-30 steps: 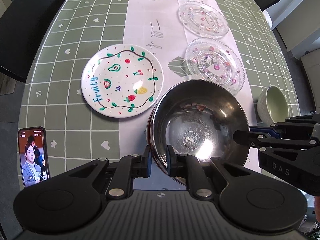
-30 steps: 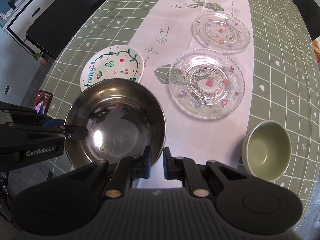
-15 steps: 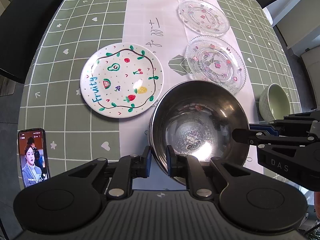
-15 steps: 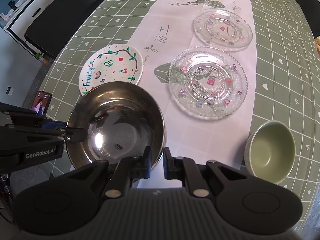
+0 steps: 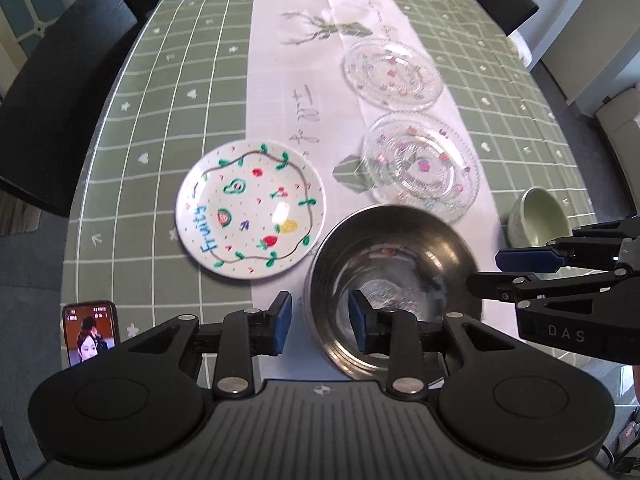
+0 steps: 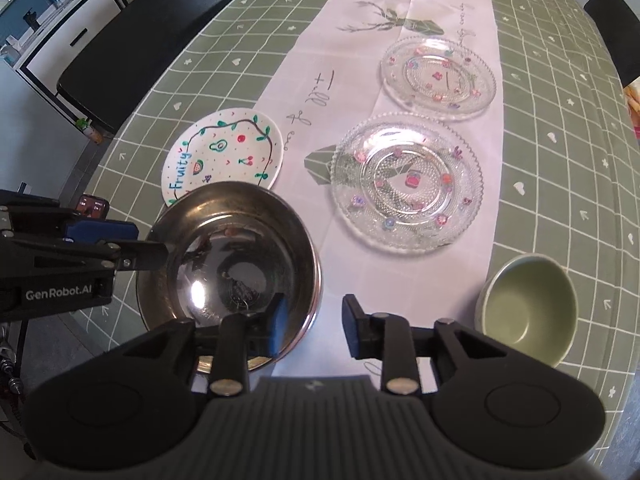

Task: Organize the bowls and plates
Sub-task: 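Move both grippers toward the rim of the pale green bowl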

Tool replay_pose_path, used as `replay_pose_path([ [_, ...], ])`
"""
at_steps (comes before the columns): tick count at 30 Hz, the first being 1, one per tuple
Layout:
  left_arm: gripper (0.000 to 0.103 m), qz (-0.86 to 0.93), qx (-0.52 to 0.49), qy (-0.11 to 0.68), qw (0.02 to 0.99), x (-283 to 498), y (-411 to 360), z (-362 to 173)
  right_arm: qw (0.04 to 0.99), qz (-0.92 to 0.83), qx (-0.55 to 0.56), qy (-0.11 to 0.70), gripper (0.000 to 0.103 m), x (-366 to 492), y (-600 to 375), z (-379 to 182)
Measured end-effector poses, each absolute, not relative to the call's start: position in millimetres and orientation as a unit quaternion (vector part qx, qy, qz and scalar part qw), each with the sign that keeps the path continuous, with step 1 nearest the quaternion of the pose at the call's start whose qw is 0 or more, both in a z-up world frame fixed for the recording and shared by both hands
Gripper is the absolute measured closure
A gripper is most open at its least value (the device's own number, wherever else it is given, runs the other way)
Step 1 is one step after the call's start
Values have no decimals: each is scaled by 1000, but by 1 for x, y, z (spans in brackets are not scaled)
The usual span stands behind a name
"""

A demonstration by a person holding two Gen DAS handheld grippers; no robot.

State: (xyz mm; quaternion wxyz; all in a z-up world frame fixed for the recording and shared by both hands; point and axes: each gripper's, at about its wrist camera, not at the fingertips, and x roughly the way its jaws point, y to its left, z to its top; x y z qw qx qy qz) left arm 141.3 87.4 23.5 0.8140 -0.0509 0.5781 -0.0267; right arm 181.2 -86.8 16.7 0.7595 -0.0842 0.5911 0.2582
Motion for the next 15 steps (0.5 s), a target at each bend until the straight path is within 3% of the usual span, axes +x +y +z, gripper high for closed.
replay_pose_path([
  [15,65,-148,-40,511,846,150,-1,73,810,195,-67,548,66,187,-177,55],
])
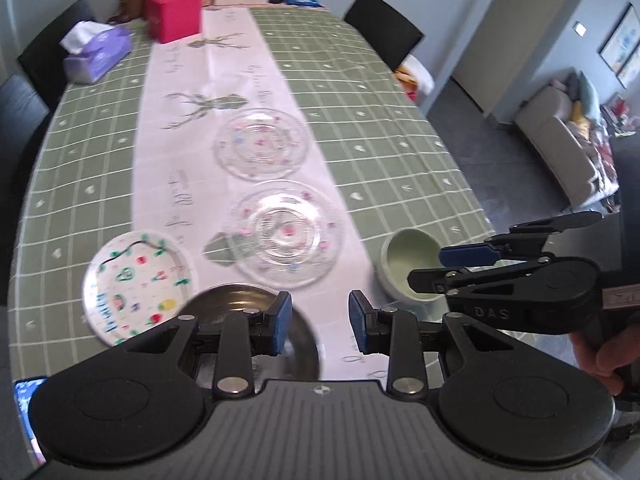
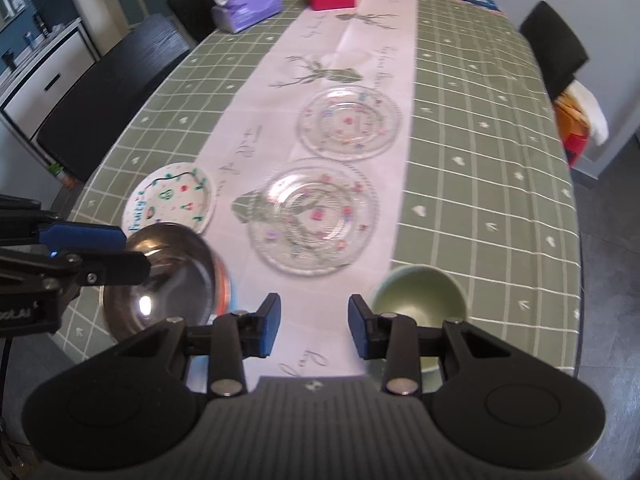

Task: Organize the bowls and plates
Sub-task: 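Move both grippers toward the rim of the pale green bowl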

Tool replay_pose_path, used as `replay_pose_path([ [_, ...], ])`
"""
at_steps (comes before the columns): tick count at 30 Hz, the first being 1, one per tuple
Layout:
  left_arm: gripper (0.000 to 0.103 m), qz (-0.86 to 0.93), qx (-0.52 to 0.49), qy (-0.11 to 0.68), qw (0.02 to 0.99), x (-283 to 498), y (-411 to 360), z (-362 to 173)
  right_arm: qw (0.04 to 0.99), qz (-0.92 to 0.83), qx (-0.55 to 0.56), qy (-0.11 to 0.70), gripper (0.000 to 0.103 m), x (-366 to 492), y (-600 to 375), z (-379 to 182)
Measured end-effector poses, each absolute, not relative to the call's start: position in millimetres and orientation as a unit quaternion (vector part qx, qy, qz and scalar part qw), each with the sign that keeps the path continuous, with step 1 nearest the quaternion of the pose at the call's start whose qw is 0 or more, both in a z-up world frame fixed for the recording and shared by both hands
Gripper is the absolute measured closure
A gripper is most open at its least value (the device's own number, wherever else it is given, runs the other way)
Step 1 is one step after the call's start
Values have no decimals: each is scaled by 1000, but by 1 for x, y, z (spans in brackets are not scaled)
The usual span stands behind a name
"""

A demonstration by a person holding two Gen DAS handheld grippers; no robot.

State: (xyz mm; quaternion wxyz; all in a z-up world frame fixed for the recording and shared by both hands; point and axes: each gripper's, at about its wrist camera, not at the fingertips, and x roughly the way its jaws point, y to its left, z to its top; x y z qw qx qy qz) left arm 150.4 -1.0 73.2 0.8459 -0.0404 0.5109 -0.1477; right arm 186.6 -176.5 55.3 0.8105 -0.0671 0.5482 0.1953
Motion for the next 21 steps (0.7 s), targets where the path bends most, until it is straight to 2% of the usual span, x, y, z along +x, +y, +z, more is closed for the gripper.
replay_pose_path([
  [10,65,-182,-1,547,817,174,-76,32,812,130,-33,569,66,190,-250,30],
  [21,66,-158,15,573,804,210,-110,-12,797,100,22,595,68,212,-295,-8],
])
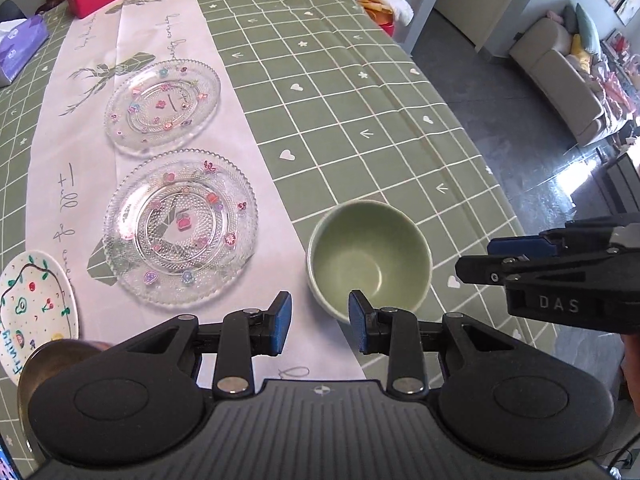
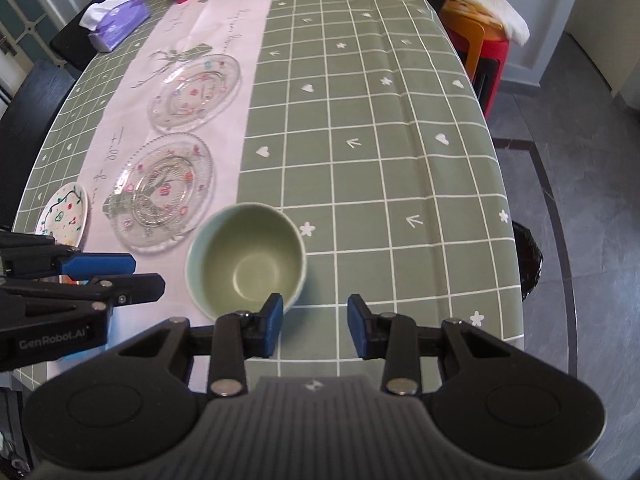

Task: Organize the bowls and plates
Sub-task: 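Move both grippers toward the rim of the pale green bowl, then grasp the green bowl rim with both grippers and lift it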

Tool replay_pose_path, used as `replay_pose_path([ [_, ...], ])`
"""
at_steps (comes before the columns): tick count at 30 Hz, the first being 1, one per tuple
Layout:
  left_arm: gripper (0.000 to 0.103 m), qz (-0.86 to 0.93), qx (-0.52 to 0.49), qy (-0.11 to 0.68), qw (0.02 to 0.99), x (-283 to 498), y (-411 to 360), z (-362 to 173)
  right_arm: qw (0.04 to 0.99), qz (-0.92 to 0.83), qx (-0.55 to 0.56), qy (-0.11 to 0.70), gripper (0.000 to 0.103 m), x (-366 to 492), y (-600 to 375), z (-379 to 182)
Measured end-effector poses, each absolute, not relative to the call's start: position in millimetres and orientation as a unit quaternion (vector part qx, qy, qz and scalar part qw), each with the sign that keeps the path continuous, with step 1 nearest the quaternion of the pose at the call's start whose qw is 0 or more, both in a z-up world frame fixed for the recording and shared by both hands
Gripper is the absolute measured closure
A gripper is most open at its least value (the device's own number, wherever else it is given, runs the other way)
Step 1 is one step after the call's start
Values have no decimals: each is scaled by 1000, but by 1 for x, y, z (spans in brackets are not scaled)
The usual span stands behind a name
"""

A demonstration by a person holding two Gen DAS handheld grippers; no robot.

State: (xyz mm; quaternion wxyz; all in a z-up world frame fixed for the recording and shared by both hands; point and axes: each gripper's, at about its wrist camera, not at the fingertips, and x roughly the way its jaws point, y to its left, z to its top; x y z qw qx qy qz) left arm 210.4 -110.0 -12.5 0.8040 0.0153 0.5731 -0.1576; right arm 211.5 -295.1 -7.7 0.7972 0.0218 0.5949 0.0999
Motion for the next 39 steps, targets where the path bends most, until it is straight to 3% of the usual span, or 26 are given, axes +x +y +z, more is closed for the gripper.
replay_pose_path([
  [9,70,-135,37,581,801,230,-122,-36,775,121,34,619,75,234,-282,-32],
  [11,72,-135,37,588,796,236,-123,-42,770,124,30,625,80,238,-277,-38],
  [17,74,-139,33,603,785,248,-124,-57,756,127,20,642,81,250,-269,-55],
  [32,89,-155,40,628,762,262,-134,-77,740,126,24,660,97,266,-271,-75],
  [39,92,-153,43,628,762,260,-135,-75,743,120,25,658,97,264,-270,-74],
])
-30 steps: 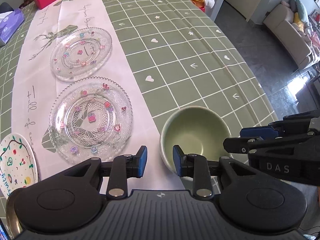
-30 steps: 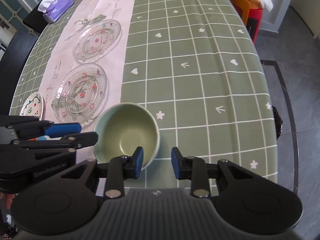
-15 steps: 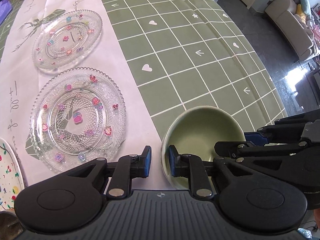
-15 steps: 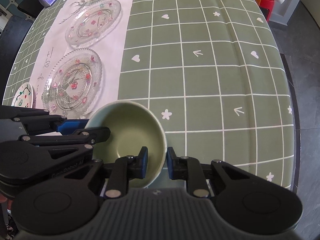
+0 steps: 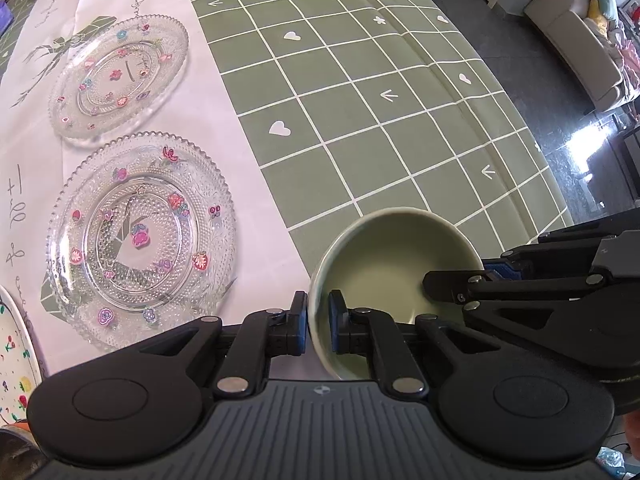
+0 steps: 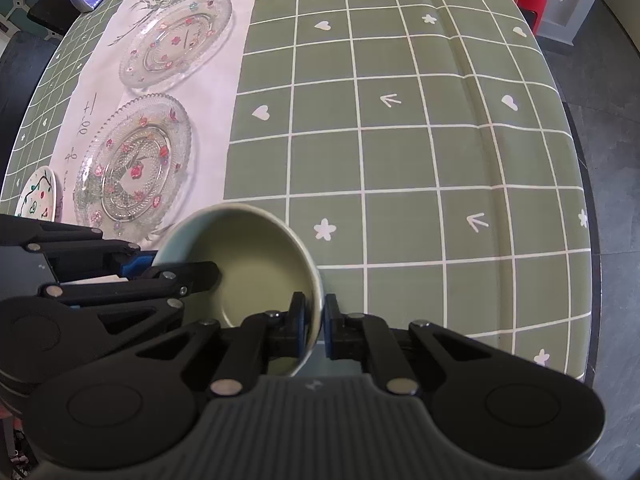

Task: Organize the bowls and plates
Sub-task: 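Grasp the green bowl rim with both grippers and lift it, then lower the green bowl into the stacked steel bowls and open both grippers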

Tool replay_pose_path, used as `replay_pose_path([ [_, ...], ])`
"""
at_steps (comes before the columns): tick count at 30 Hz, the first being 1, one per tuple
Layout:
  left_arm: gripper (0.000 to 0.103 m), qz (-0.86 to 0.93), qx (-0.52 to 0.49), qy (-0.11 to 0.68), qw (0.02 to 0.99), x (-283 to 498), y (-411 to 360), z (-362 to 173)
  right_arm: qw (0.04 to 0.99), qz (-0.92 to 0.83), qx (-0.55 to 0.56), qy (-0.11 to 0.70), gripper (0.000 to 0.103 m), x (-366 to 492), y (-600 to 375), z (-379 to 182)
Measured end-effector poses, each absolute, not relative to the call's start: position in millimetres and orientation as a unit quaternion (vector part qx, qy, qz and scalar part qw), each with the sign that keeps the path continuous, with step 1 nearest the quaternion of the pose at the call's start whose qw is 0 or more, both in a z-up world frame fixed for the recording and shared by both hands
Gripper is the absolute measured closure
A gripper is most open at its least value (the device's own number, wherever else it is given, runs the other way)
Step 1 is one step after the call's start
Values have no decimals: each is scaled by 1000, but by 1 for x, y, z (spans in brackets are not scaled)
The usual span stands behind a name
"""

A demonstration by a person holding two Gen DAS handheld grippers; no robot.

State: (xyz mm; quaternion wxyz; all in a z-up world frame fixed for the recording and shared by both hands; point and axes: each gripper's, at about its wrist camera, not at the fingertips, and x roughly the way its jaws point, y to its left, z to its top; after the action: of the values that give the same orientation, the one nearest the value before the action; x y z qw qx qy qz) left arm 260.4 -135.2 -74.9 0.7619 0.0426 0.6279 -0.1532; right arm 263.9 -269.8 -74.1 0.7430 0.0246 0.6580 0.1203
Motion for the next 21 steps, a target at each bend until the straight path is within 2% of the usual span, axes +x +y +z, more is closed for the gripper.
replay_pose_path([
  [12,95,-152,38,619,769,245,-131,-54,750,117,28,650,97,249,-269,-58],
  [21,96,-153,31,587,795,226,-110,1,780,131,9,612,97,231,-253,-4],
])
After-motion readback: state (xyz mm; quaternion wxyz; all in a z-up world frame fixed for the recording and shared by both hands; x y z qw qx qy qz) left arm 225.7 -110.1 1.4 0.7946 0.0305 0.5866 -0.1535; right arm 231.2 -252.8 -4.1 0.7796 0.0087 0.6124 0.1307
